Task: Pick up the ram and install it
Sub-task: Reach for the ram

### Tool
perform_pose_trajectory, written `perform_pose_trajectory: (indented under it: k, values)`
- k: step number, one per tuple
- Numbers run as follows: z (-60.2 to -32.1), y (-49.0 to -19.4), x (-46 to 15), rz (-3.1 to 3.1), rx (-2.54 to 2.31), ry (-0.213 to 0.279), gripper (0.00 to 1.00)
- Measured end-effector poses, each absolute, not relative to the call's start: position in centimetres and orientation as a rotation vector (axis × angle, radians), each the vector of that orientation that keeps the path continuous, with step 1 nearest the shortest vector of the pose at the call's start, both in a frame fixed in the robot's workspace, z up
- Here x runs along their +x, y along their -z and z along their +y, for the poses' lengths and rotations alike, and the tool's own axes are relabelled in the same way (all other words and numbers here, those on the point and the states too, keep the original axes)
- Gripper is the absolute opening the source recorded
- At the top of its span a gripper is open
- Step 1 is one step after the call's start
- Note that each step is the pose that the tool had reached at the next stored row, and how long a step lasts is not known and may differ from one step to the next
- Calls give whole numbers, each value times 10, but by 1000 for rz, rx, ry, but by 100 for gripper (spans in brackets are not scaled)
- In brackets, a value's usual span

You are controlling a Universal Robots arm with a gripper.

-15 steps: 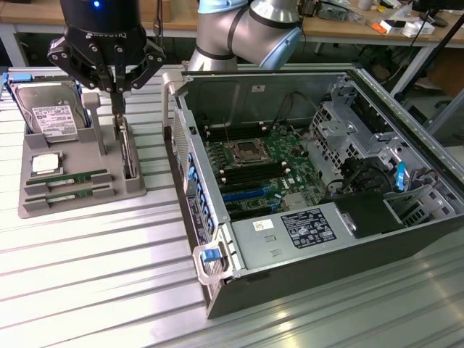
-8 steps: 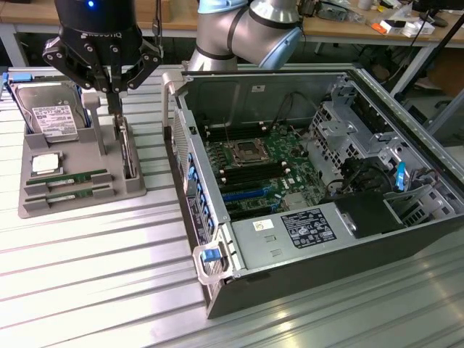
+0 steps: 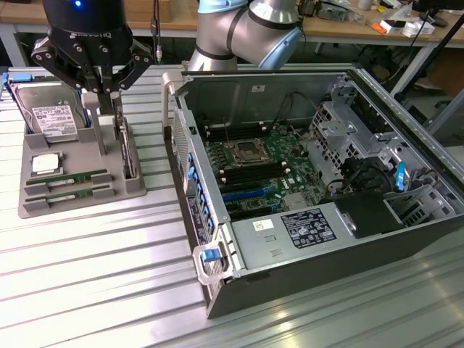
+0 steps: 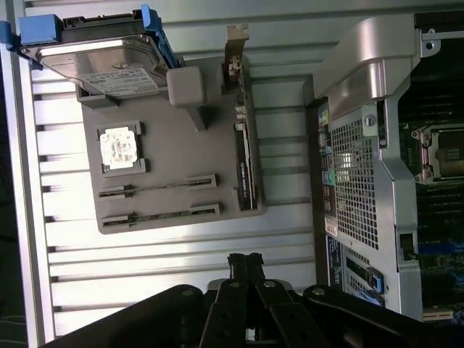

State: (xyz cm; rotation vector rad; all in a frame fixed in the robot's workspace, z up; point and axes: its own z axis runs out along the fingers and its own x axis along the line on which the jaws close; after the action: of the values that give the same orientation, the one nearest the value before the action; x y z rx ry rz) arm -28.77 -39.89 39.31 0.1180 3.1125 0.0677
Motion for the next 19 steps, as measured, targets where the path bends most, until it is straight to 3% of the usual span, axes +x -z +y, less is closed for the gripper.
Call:
perform_pose_trajectory:
  k: [19]
  values:
    - [-399, -393, -315, 3112, 118, -68, 11]
